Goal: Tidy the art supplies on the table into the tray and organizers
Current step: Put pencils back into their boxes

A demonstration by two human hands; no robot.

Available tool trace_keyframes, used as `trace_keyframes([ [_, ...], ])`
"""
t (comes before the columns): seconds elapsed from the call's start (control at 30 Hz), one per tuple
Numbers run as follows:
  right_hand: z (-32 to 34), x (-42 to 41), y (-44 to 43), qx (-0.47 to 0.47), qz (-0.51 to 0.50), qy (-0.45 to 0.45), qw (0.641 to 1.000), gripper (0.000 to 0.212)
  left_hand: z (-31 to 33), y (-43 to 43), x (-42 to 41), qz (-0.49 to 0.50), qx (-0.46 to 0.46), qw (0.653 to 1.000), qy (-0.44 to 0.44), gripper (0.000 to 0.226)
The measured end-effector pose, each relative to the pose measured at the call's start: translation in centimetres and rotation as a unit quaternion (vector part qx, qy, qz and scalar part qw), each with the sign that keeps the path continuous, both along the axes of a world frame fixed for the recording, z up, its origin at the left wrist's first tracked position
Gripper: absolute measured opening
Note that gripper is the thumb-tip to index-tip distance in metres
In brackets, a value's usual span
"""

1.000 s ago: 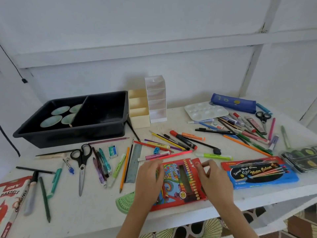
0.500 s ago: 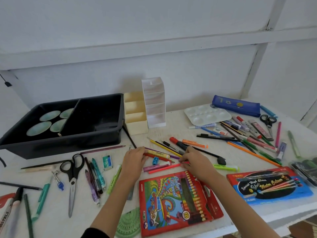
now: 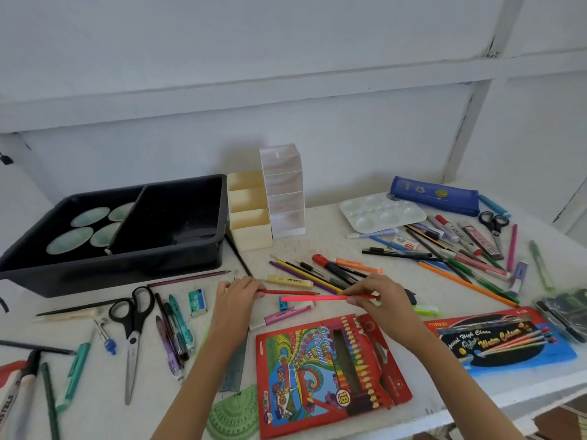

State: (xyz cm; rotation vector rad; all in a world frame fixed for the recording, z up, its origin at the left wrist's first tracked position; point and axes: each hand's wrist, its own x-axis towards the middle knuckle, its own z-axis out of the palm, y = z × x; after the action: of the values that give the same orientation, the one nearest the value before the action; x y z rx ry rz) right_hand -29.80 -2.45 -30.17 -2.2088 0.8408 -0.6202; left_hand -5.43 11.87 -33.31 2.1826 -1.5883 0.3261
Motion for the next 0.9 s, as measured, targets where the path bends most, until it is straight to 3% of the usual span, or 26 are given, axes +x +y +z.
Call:
trace_keyframes([
  [0.1, 0.7, -1.7, 0.2, -0.004, -0.052, -0.025, 0.998, 0.022, 1.1, 0.8, -1.0, 0.0, -0.04, 0.999, -0.003, 0.025],
  [0.2, 1.0, -3.8, 0.2, -0.017, -0.1, -0.014, 0.995, 0.024, 2.2, 1.5, -3.0, 0.017, -0.069, 0.997, 0.016, 0.015],
  [0.33, 1.6, -7.1, 0.7, -0.125, -0.194, 0.085, 0.969, 0.02, 3.1, 2.3, -6.7, 0.065, -0.074, 0.982, 0.159, 0.02],
  [0.43, 2.2, -9.5, 1.4, -0.147, -0.244, 0.168, 0.944, 0.023, 2.3, 2.6, -9.2, 0.066, -0.069, 0.976, 0.198, 0.023],
  [0.6, 1.8, -10.7, 2.6, -0.144, -0.227, 0.241, 0.933, 0.023, 0.7, 2.8, -11.9, 0.071, -0.04, 0.971, 0.225, 0.025],
  [0.8, 1.4, -9.8, 3.7, -0.144, -0.2, 0.225, 0.943, 0.027, -0.7, 2.8, -12.7, 0.05, -0.036, 0.969, 0.239, 0.018],
  [0.9, 0.8, -8.7, 3.9, -0.164, -0.164, 0.217, 0.948, 0.04, -1.5, 3.1, -12.8, 0.043, -0.054, 0.96, 0.271, 0.019],
])
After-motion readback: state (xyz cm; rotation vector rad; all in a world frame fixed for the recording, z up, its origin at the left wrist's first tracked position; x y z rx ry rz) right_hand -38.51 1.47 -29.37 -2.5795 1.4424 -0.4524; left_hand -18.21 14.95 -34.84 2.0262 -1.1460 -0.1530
